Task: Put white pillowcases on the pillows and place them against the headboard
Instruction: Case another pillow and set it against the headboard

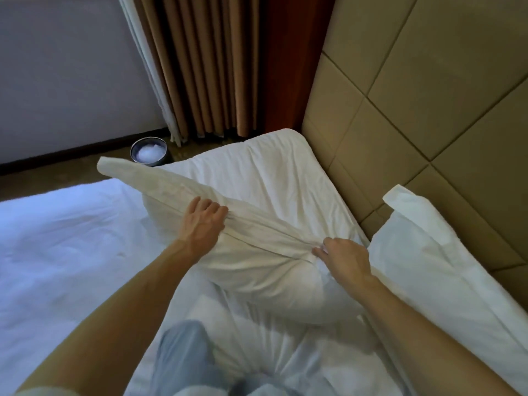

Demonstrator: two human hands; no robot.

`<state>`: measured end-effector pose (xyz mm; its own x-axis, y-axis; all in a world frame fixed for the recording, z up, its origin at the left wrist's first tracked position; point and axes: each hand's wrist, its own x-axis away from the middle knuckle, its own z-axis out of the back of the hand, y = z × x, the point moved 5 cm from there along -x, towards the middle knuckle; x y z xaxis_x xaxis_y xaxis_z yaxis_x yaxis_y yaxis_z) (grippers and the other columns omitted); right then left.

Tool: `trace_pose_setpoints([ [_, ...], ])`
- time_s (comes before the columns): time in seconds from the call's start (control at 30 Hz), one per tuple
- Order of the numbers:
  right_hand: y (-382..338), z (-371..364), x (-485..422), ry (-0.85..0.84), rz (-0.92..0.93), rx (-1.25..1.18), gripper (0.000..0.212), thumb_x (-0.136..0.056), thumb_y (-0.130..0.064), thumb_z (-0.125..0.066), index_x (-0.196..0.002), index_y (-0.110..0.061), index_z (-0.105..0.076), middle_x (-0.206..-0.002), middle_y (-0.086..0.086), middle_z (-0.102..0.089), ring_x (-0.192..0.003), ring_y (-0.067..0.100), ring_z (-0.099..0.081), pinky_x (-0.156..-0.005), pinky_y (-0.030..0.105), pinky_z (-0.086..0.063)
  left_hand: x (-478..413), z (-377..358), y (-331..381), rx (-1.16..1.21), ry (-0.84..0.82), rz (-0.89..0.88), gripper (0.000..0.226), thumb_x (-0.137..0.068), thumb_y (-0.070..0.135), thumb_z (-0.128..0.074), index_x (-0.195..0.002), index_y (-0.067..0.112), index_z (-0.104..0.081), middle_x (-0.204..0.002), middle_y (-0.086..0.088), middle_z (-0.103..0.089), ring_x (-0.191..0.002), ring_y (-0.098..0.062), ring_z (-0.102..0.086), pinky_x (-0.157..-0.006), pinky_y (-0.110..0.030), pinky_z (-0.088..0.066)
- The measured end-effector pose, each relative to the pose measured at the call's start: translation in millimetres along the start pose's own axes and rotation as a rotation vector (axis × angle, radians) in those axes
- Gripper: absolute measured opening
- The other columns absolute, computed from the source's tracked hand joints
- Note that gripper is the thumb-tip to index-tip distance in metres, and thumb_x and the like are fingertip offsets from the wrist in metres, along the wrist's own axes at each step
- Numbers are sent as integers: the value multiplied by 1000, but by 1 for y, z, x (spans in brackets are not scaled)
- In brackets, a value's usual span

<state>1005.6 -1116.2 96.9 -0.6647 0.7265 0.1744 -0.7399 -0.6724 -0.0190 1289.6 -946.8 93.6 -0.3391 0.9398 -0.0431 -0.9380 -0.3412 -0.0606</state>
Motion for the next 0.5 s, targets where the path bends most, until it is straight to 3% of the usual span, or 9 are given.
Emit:
trace_pose_setpoints([
  [0.1,6,3,2,-138,24,-76,42,-94,-60,-47,-107,-24,-63,-105,-5,-69,-87,16,-62,-67,27,-40,-14,-5,-10,-26,-18,-42,41,-77,34,-77,-112,16,-65,-102,-6,-69,-104,-32,-59,-106,-49,-34],
  [0.2,13,8,12,-264,32,-52,48,-92,-57,-53,-129,-28,-55,-123,-7,-63,-107,17,-61,-80,27,-43,-30,-8,-32,-66,-101,-78,43,-77,48,-74,-111,23,-66,-104,0,-70,-110,-28,-57,-109,-50,-30],
  [0.3,11,1,19,-223,17,33,27,-98,-39,-49,-121,-28,-58,-117,-5,-64,-102,17,-62,-81,29,-47,-45,-21,-46,-67,-128,-195,39,-64,45,-85,-96,28,-73,-90,3,-74,-97,-28,-64,-100,-50,-42],
  [0.37,-1,0,14,-176,-1,61,13,-94,-22,-56,-105,-26,-63,-101,-3,-69,-87,18,-66,-68,28,-45,-56,-30,-50,-89,-106,-283,25,-63,36,-86,-82,28,-73,-76,5,-72,-83,-25,-65,-93,-44,-44],
  [0.43,-7,1,2,-163,-46,81,15,-86,-9,-62,-93,-23,-64,-87,-1,-69,-76,21,-67,-59,28,-36,-75,-34,-56,-82,-76,-347,12,-66,26,-82,-72,25,-71,-66,5,-69,-71,-23,-64,-86,-41,-45],
  [0.5,-8,11,-16,-164,-118,63,17,-91,-12,-53,-101,-23,-60,-94,-2,-67,-84,22,-68,-64,28,-36,-111,-32,-67,-37,-38,-359,9,-70,21,-79,-72,25,-71,-65,5,-68,-67,-21,-63,-86,-39,-45],
])
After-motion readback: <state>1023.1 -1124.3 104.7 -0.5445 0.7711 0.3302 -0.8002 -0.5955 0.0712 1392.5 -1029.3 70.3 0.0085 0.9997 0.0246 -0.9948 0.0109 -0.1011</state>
